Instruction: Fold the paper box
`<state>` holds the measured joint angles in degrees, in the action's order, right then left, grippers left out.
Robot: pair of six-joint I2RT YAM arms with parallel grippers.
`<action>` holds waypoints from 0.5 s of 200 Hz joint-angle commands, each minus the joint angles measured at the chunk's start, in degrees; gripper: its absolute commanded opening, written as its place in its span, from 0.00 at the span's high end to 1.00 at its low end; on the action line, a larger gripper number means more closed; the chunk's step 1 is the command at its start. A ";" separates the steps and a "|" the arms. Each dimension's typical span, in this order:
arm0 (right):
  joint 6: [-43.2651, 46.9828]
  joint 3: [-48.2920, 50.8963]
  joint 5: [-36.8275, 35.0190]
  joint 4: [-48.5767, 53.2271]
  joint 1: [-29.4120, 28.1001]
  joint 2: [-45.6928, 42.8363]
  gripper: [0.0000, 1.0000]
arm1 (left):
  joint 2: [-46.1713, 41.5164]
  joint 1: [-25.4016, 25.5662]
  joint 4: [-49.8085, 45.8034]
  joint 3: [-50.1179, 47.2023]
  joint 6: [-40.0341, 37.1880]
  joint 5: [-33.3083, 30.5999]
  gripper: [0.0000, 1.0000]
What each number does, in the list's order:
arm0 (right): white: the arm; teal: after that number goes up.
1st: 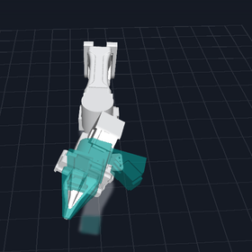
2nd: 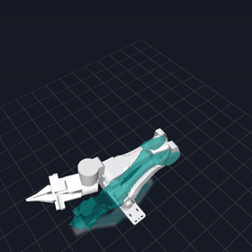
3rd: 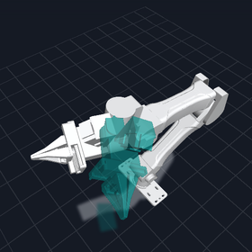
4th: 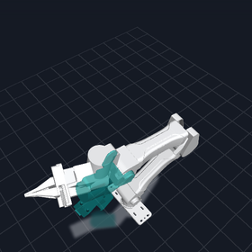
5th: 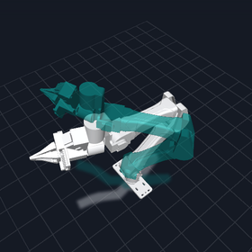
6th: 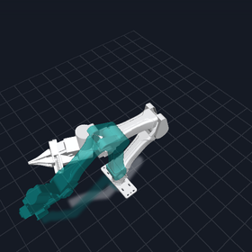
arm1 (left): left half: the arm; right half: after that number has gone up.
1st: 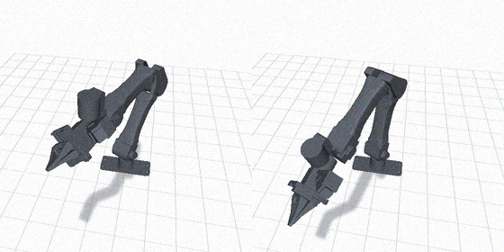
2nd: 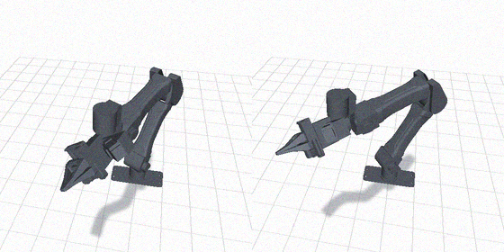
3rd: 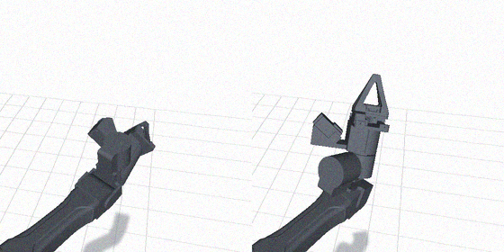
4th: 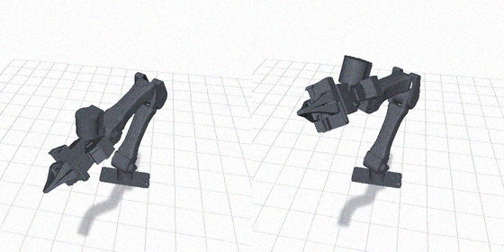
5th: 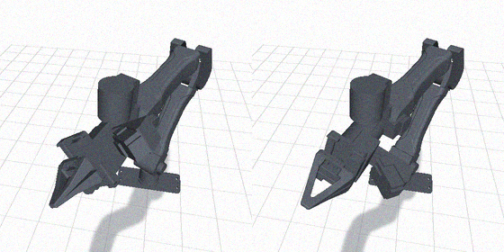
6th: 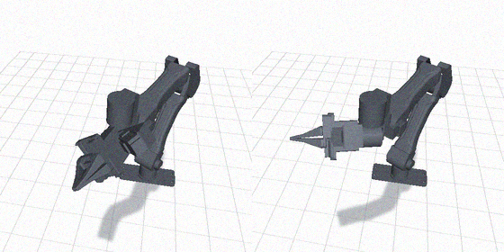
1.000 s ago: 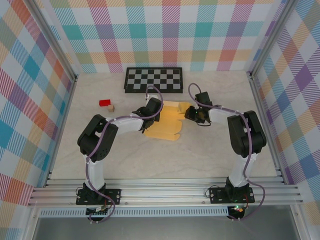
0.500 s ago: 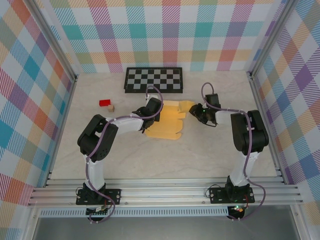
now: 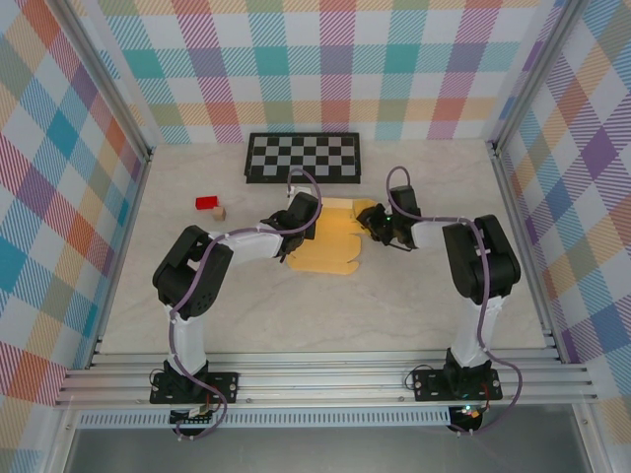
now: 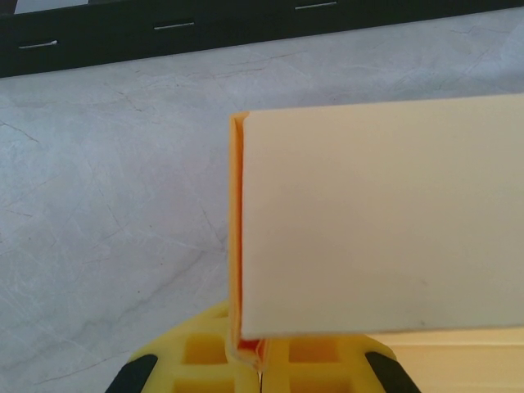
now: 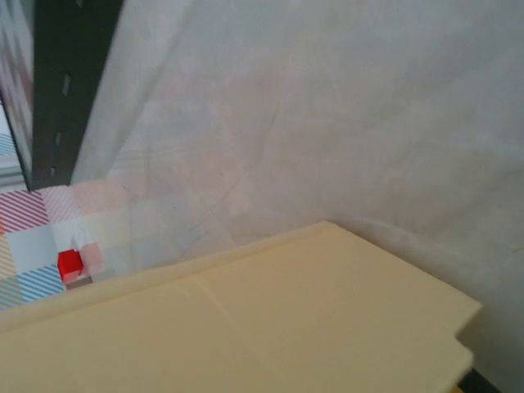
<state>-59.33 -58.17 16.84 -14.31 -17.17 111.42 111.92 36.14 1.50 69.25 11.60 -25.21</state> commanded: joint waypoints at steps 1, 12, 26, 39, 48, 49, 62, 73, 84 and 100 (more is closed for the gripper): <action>1.45 -0.89 -3.52 0.60 -0.91 -0.18 0.70 | 1.70 0.51 -7.20 -0.19 0.63 1.49 1.00; 2.67 -0.10 -5.70 1.03 -0.98 -1.04 0.70 | 1.70 0.50 -7.47 0.01 0.77 1.25 1.00; 4.01 0.81 -7.32 0.98 -1.02 -2.14 0.70 | 1.81 0.51 -7.87 0.15 0.88 0.96 1.00; 5.14 1.10 -8.15 1.53 -1.01 -2.97 0.70 | 1.86 0.56 -8.00 0.27 0.88 0.95 1.00; 5.28 1.43 -8.65 1.55 -0.89 -3.29 0.69 | 1.94 0.51 -8.00 0.35 0.86 0.98 1.00; 5.28 1.50 -8.70 1.51 -0.92 -3.34 0.69 | 1.97 0.55 -8.05 0.35 0.87 0.97 1.00; 5.55 1.49 -8.84 1.52 -0.66 -3.23 0.69 | 2.15 0.51 -8.18 0.48 0.89 1.04 1.00; 5.91 0.91 -8.93 2.34 -0.59 -2.81 0.69 | 2.14 0.60 -8.26 0.62 0.88 1.05 1.00; 6.52 0.05 -9.02 3.76 -0.58 -2.20 0.70 | 2.15 0.60 -8.29 0.54 0.84 1.01 1.00; 6.89 -0.12 -9.93 4.93 -0.59 -1.90 0.70 | 2.18 0.59 -8.35 0.66 0.87 0.96 1.00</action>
<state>-54.57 -57.39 8.95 -12.03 -18.00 110.06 112.03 36.16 0.03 70.02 12.45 -25.23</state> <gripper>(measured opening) 0.303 0.065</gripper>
